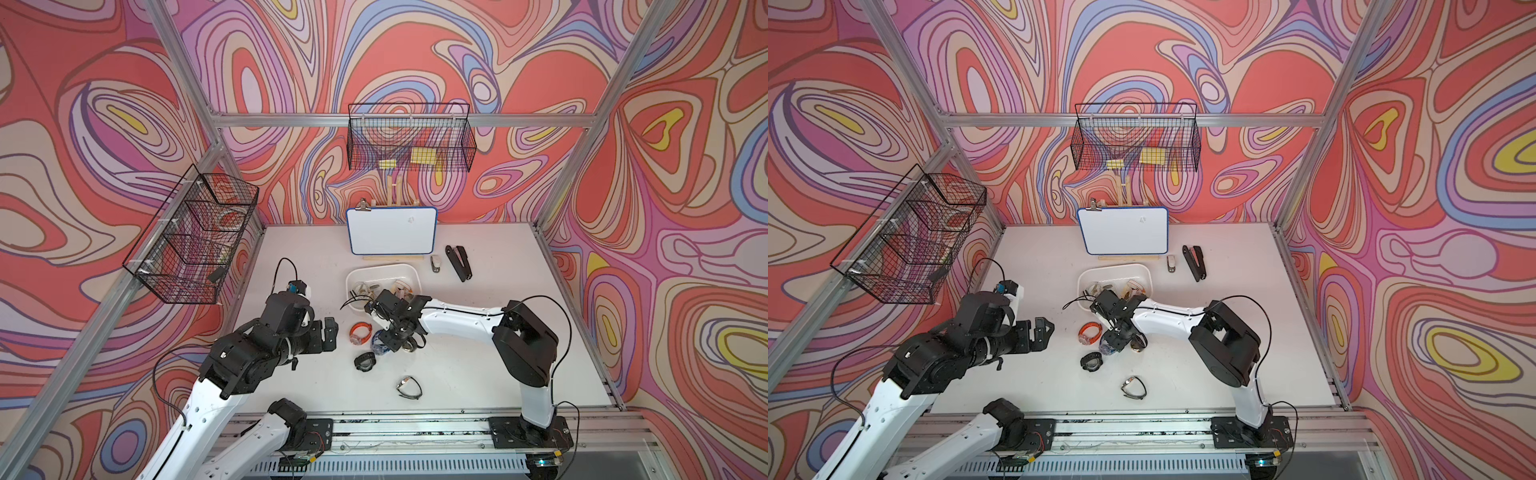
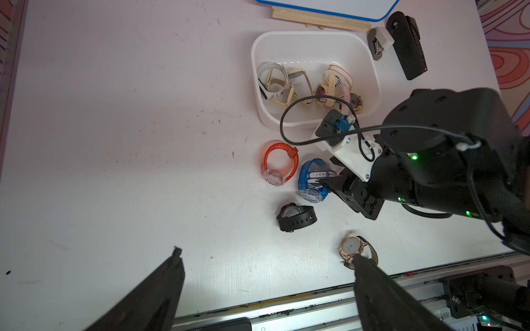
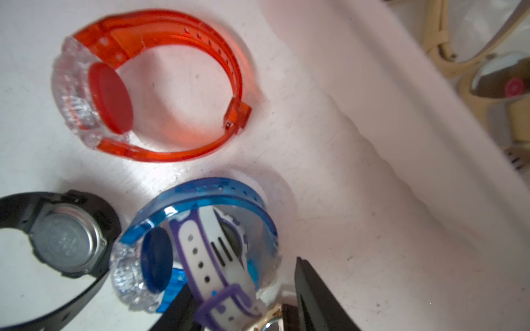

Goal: Put the watch into the storage box
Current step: Pick up the watch at the center of the board.

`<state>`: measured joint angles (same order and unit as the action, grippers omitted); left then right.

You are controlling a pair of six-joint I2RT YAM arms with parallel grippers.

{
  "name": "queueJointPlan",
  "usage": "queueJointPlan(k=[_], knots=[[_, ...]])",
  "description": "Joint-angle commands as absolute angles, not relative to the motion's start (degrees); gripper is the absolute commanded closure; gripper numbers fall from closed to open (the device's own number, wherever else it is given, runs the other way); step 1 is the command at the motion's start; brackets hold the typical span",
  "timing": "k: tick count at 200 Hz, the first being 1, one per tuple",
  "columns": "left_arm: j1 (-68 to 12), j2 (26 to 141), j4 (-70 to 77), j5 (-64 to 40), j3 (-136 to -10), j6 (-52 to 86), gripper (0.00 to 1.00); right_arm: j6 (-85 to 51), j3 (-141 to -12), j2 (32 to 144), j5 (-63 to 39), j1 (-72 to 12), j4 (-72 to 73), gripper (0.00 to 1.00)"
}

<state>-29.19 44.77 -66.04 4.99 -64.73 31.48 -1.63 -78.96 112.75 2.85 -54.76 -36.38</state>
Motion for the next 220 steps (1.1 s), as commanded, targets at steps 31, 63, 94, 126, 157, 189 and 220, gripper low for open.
queueJointPlan(k=[31,63,94,126,157,189,220], knots=[[-29.09,45.13,-67.16,6.44,-64.18,30.69,0.04,-4.36,-79.58,112.45,6.59,-55.38,-34.52,0.54],[-29.09,45.0,-66.82,6.22,-63.73,30.77,0.04,-5.18,-79.29,111.43,6.69,-55.48,-34.13,0.62],[-29.09,44.84,-66.37,5.87,-62.85,31.1,0.04,-6.0,-79.05,110.84,6.65,-55.46,-33.52,0.75],[-29.05,44.93,-66.12,5.89,-62.04,30.78,0.04,-6.59,-78.84,110.2,5.99,-55.46,-32.79,0.83],[-29.09,45.17,-65.77,5.56,-61.27,30.85,0.04,-7.19,-79.44,110.08,5.41,-55.5,-32.33,0.91],[-29.09,45.34,-65.92,5.45,-61.0,30.63,0.04,-7.63,-82.32,110.3,4.8,-55.46,-35.76,0.92],[-29.09,45.27,-65.96,5.27,-60.91,30.67,0.04,-7.97,-87.12,110.42,3.03,-55.46,-42.62,0.92]])
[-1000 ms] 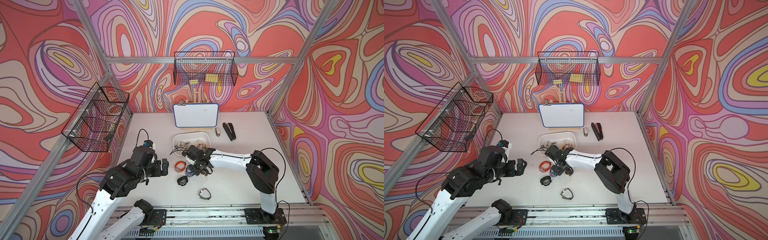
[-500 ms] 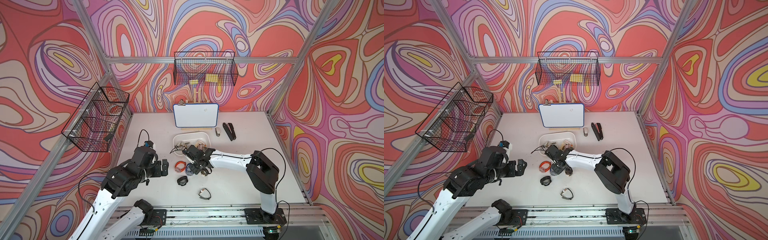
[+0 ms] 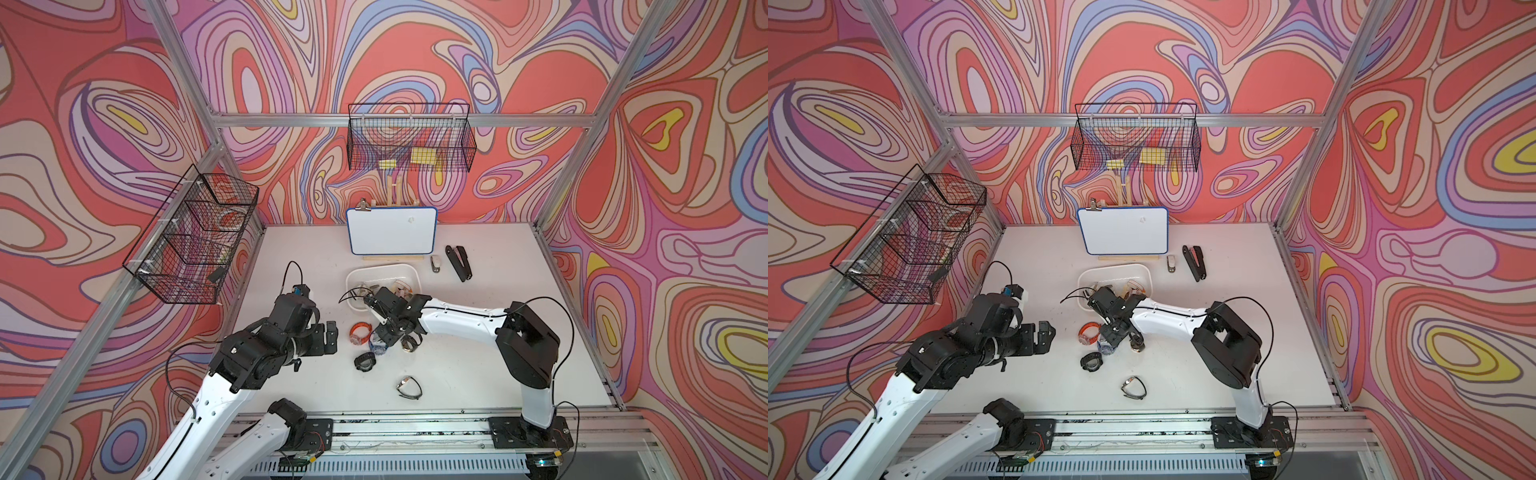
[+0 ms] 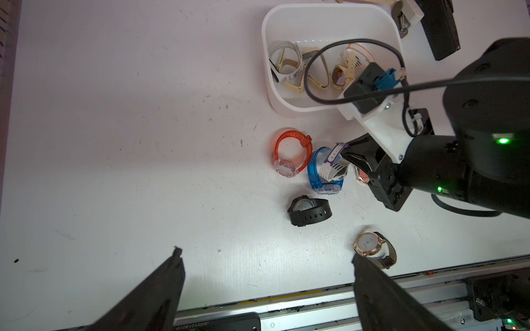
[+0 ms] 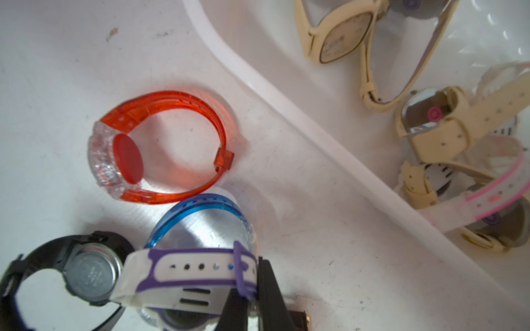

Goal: Put the watch into the storage box
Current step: Pick up the watch at the center of the board, then place the watch in the storage box.

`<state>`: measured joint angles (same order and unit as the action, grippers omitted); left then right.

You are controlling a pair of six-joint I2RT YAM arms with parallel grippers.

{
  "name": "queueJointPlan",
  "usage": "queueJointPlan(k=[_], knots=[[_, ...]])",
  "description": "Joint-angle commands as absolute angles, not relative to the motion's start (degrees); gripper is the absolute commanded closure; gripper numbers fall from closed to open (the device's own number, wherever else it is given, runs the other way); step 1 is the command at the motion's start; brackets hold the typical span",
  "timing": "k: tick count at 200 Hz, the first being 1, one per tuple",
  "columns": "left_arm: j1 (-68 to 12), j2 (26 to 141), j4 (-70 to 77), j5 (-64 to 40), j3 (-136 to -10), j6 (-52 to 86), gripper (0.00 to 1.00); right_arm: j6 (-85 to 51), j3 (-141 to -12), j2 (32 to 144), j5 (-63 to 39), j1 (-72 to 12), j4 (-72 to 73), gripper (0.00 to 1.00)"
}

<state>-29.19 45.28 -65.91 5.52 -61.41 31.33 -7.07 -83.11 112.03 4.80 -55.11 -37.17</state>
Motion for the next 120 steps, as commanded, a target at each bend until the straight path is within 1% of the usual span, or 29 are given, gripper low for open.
queueJointPlan(k=[1,54,93,120], knots=[[-29.09,45.27,-65.99,5.27,-60.91,30.67,0.04,-8.03,-87.29,110.45,2.96,-55.46,-42.93,0.92],[-29.09,44.92,-66.28,5.21,-61.66,30.34,0.04,-11.7,-94.55,109.84,2.26,-54.57,-54.12,0.92],[-29.09,45.61,-66.0,4.03,-61.25,30.15,0.03,-12.87,-104.5,113.08,-1.83,-48.64,-60.25,0.91],[-29.09,45.46,-64.92,2.43,-60.47,30.63,0.04,-12.47,-111.17,118.12,-3.87,-44.09,-63.36,0.9]])
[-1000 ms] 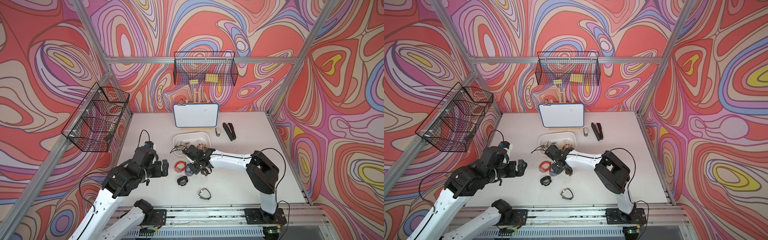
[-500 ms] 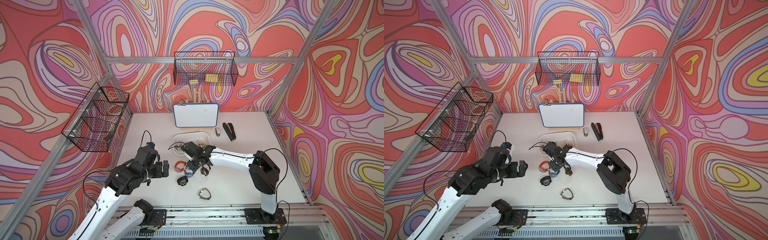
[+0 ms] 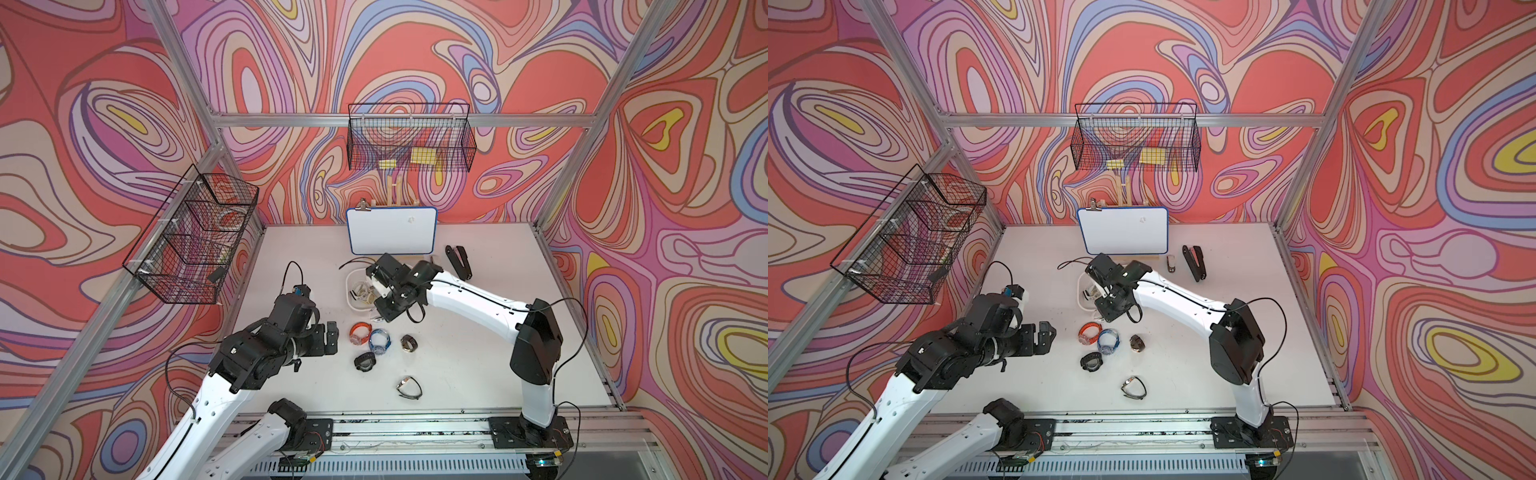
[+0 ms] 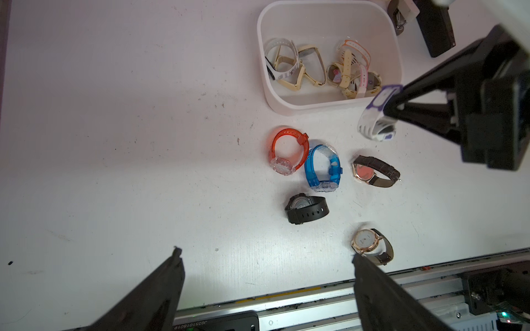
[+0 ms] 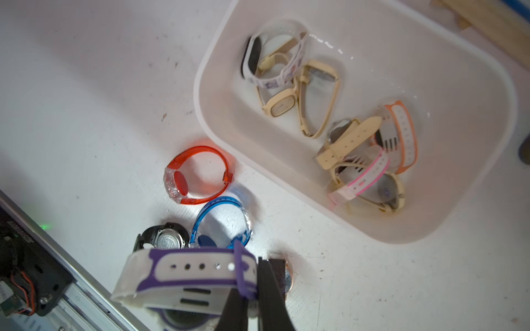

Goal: Put the watch into the storage box
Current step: Place the watch in the storage box.

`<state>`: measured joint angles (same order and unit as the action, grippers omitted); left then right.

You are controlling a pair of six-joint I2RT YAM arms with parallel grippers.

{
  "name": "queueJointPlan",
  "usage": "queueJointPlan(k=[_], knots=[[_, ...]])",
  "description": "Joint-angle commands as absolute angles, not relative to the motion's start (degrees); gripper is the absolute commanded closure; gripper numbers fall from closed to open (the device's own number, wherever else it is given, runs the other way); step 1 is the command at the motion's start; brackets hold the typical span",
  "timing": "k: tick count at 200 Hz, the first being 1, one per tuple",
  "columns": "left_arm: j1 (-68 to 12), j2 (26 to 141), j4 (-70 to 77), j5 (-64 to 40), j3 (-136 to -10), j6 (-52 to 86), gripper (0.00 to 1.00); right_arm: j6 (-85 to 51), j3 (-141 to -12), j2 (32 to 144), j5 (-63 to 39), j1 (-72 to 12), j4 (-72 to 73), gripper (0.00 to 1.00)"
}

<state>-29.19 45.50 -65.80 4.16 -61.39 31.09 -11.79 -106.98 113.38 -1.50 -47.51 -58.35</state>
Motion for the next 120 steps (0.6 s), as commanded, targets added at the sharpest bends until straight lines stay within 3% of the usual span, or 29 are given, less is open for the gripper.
queueJointPlan(k=[1,50,120], knots=[[-29.09,45.45,-64.89,2.4,-60.43,30.7,0.04,-12.39,-111.35,118.3,-3.82,-43.97,-63.49,0.9],[-29.09,45.29,-64.26,1.67,-59.28,31.06,0.04,-10.48,-122.46,128.17,-5.93,-42.28,-66.4,0.9],[-29.09,44.91,-64.98,1.93,-59.21,30.9,0.04,-11.26,-126.19,136.8,-6.39,-42.16,-64.51,0.91]])
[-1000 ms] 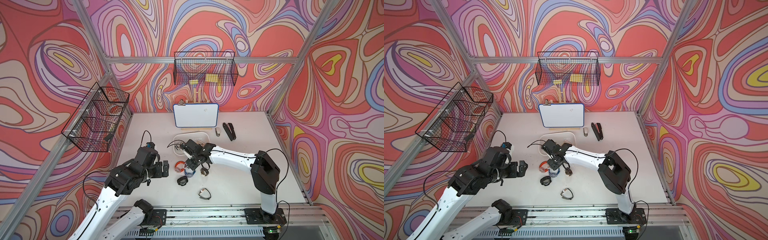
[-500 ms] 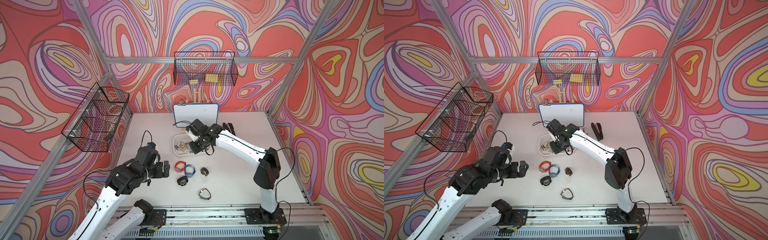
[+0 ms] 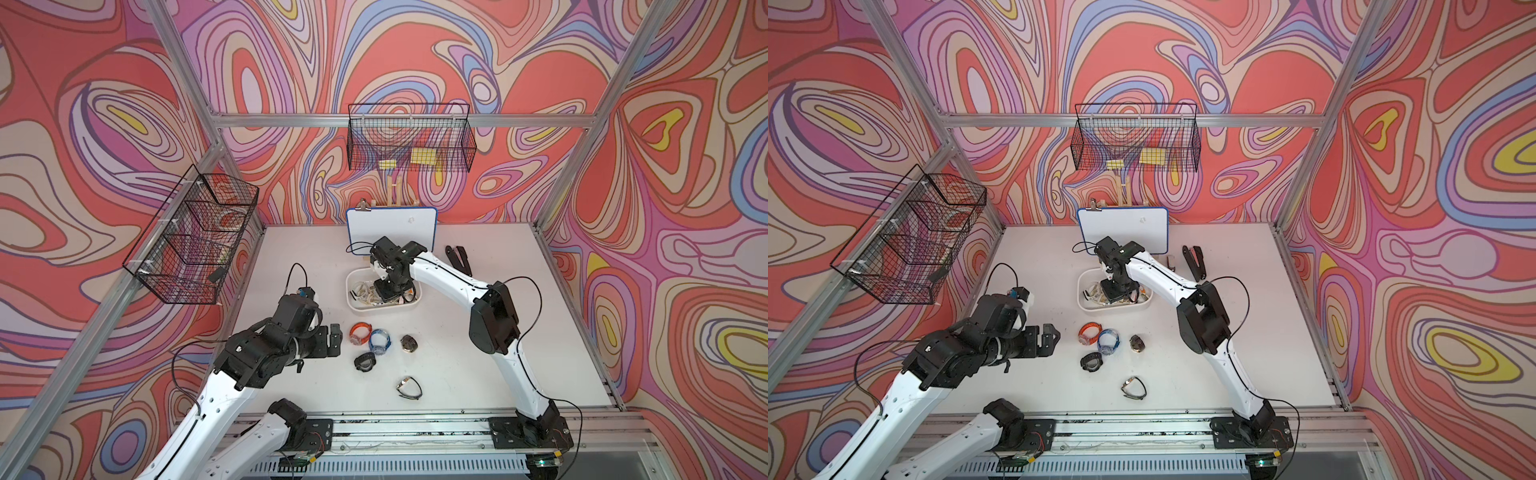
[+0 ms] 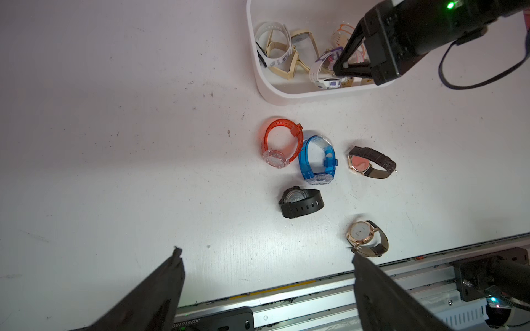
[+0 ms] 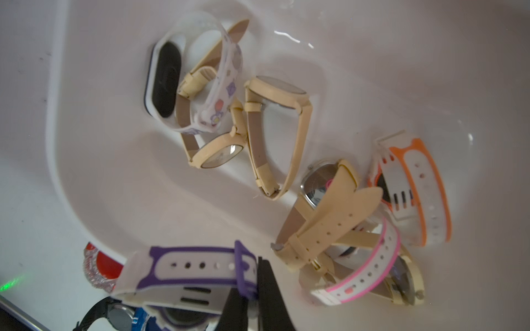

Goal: Put the watch into the storage box
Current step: Place the watch in the storage box.

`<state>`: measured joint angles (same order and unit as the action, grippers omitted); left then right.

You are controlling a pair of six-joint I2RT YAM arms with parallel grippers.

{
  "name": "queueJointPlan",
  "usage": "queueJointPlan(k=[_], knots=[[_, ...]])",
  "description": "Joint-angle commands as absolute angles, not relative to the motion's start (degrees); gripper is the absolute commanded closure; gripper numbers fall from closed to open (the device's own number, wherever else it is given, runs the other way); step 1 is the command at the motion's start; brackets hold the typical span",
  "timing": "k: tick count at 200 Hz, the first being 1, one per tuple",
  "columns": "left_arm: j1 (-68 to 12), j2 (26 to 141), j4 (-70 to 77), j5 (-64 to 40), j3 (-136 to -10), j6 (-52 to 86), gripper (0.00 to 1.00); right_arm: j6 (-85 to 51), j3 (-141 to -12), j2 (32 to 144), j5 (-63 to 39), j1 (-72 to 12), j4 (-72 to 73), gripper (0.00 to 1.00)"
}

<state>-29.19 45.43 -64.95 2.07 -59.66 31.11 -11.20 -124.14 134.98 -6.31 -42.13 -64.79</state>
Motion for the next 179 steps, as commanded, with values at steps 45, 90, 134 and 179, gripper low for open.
queueJointPlan(k=[45,90,134,179], knots=[[-29.09,45.22,-64.63,1.76,-58.8,30.87,0.04,-10.99,-127.26,139.47,-5.83,-42.19,-65.04,0.88],[-29.09,45.79,-64.16,1.59,-58.71,30.78,0.04,-11.27,-127.02,138.36,-5.71,-42.14,-64.91,0.64],[-29.1,46.14,-63.58,0.37,-58.95,31.34,0.04,-12.74,-125.86,132.82,-6.66,-42.14,-62.24,0.58],[-29.09,44.71,-61.32,-3.49,-56.72,32.33,0.04,-14.19,-119.29,123.05,-10.05,-42.16,-56.98,0.55]])
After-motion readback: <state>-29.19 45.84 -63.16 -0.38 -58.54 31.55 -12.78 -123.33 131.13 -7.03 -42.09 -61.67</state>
